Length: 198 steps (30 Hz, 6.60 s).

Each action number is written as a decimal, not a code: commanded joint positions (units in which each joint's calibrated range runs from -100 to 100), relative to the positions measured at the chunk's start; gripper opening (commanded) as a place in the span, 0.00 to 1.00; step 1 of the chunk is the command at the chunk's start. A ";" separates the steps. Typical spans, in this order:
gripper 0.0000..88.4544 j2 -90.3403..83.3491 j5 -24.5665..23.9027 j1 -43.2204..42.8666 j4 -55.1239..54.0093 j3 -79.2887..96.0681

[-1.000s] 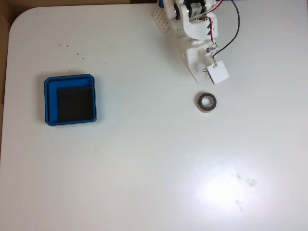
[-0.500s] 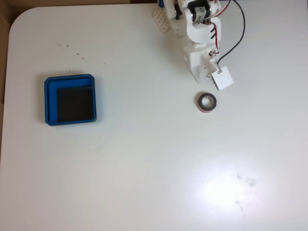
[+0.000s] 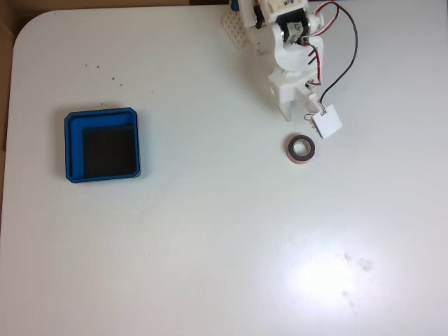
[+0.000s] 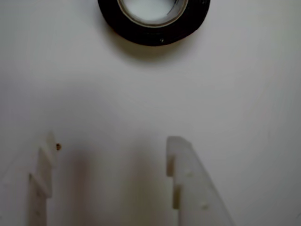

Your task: Pick the red roll and drop it in the blue box

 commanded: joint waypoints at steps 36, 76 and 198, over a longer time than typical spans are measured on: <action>0.24 29.18 0.23 -5.44 -0.54 -24.70; 0.24 41.39 0.14 -3.29 -5.57 -31.08; 0.01 43.15 -0.30 71.94 11.92 -72.14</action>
